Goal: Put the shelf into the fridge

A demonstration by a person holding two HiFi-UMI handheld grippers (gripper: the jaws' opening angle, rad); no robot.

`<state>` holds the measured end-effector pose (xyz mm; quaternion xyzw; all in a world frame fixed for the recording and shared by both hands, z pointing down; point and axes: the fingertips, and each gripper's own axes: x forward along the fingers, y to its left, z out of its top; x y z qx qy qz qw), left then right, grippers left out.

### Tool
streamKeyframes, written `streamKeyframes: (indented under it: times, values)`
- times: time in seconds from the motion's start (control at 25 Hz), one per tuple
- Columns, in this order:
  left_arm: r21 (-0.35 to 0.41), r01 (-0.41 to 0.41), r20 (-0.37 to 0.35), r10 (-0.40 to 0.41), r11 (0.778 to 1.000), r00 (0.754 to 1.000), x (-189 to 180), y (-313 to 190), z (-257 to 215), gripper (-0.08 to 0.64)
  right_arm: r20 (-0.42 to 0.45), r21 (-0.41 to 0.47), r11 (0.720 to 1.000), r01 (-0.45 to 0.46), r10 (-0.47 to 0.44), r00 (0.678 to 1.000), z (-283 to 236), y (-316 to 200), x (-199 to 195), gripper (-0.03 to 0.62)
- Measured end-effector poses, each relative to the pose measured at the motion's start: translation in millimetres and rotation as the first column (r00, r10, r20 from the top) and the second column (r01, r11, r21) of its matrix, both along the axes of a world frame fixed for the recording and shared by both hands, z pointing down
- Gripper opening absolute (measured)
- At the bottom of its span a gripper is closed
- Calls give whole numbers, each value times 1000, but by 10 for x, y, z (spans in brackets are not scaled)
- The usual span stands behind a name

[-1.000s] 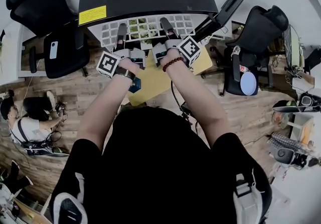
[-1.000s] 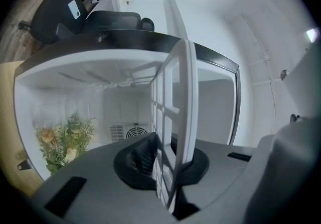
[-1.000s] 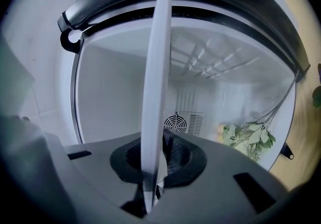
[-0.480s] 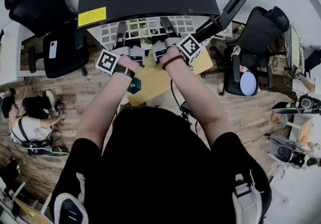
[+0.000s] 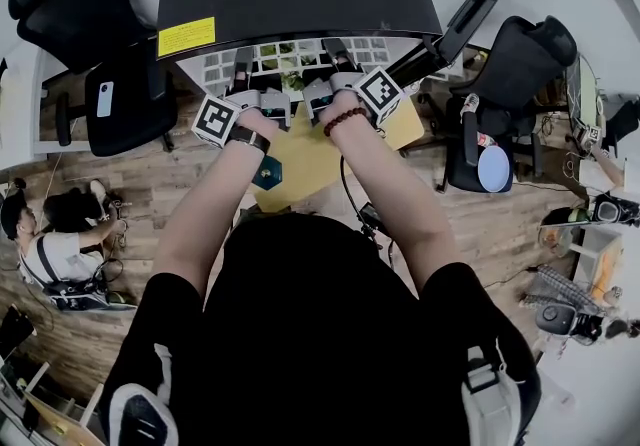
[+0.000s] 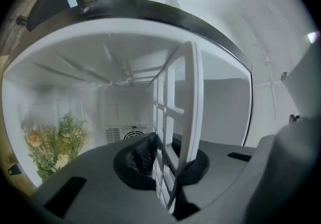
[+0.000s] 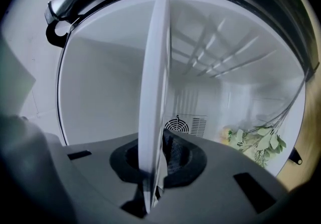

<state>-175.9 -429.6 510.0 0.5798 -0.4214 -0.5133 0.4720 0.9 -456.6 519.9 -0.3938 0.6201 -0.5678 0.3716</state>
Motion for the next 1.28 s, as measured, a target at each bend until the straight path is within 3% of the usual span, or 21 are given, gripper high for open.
streamKeyframes:
  times: [0.96, 1.28]
  values:
    - [30, 0, 16, 0, 1000, 1000, -14, -178, 2, 41, 4, 5, 1000, -18, 18, 1000, 18, -165, -10, 44]
    - [-7, -11, -37, 11, 1000, 999, -20, -109, 58, 41, -32, 16, 1000, 22, -21, 999, 27, -99, -13, 55]
